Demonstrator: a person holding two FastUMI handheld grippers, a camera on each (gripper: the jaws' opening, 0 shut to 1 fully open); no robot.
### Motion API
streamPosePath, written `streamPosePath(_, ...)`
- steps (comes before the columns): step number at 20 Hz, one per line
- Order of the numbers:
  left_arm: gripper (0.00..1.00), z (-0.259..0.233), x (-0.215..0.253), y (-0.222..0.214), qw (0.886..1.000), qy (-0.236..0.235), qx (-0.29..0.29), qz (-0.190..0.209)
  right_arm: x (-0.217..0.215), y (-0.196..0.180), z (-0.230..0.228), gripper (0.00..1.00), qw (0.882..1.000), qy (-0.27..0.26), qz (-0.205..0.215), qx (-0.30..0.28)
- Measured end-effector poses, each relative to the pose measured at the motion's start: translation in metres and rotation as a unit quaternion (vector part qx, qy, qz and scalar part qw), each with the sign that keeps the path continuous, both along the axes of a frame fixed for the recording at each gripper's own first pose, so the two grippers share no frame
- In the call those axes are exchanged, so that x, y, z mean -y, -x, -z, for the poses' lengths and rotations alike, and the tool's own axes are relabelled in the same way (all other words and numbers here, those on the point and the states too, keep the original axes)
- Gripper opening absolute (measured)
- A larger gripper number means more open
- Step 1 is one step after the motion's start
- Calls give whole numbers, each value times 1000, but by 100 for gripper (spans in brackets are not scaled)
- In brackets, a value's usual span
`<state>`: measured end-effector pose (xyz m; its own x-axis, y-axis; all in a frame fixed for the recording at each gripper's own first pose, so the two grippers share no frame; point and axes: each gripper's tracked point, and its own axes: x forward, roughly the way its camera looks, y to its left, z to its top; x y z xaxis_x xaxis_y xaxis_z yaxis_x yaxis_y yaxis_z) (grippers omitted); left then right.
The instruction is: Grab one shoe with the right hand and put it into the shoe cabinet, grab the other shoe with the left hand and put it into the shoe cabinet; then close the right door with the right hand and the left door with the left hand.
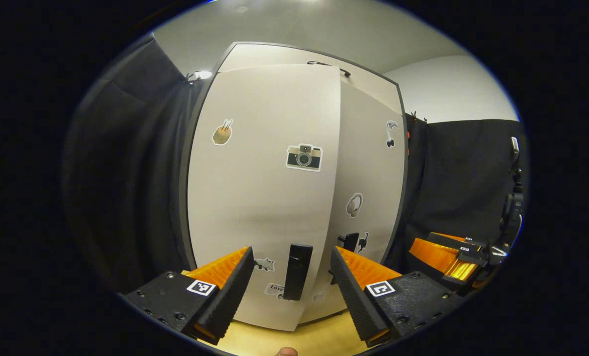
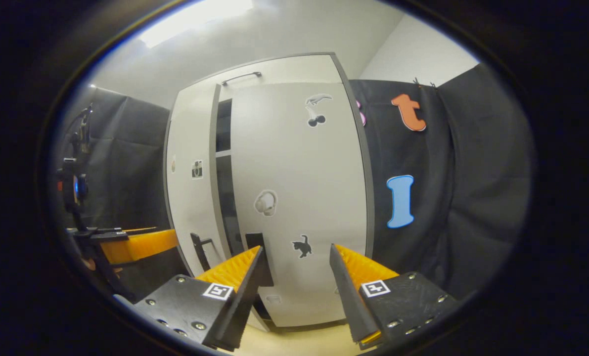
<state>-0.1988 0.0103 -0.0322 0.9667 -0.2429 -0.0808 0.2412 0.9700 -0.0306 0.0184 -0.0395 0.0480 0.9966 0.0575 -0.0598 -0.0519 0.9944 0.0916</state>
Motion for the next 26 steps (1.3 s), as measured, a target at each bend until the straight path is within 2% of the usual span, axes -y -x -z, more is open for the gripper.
streamPosePath(4, 89, 4, -6, 4, 1000, -6, -4, -10, -4, 0, 0, 75, 1000, -4, -2, 0)
streamPosePath(5, 95, 5, -5, 4, 1000, -5, -6, -10, -6, 1, 1, 75, 1000, -3, -3, -1)
streamPosePath(6, 90, 5, -5, 5, 1000, -4, -9, -10, -7, 2, 2, 75, 1000, -2, -4, -2)
streamPosePath(7, 95, 7, -5, 4, 1000, -3, -11, -11, -8, 2, 2, 75, 1000, -1, -5, -3)
streamPosePath(9, 95, 6, -7, 5, 1000, -3, -12, -13, -9, 0, 2, 75, 1000, -1, -7, -4)
streamPosePath(10, 90, 6, -7, 6, 1000, -4, -13, -14, -9, -2, 3, 75, 1000, -2, -8, -5)
streamPosePath(11, 90, 6, -7, 6, 1000, -3, -12, -15, -9, -1, 2, 75, 1000, -2, -8, -5)
streamPosePath(12, 95, 5, -8, 6, 1000, -3, -12, -15, -9, -1, 2, 75, 1000, -2, -8, -5)
streamPosePath(13, 90, 5, -8, 7, 1000, -3, -12, -16, -10, -1, 2, 75, 1000, -2, -7, -5)
streamPosePath(17, 90, 6, -7, 8, 1000, -3, -15, -17, -10, 0, 3, 75, 1000, -4, -8, -8)
streamPosePath(18, 95, 6, -8, 8, 1000, -3, -15, -18, -10, -1, 3, 75, 1000, -4, -8, -8)
streamPosePath(19, 90, 7, -9, 9, 1000, -4, -16, -18, -10, -1, 4, 75, 1000, -4, -8, -9)
streamPosePath(21, 90, 7, -9, 8, 1000, -4, -17, -19, -10, -2, 3, 75, 1000, -3, -8, -10)
streamPosePath(22, 95, 7, -9, 7, 1000, -4, -18, -19, -10, -1, 4, 75, 1000, -3, -8, -11)
streamPosePath(25, 95, 8, -8, 8, 1000, -5, -19, -18, -10, -3, 6, 75, 1000, -3, -8, -14)
streamPosePath(26, 90, 8, -9, 7, 1000, -6, -19, -18, -9, -3, 6, 75, 1000, -3, -8, -15)
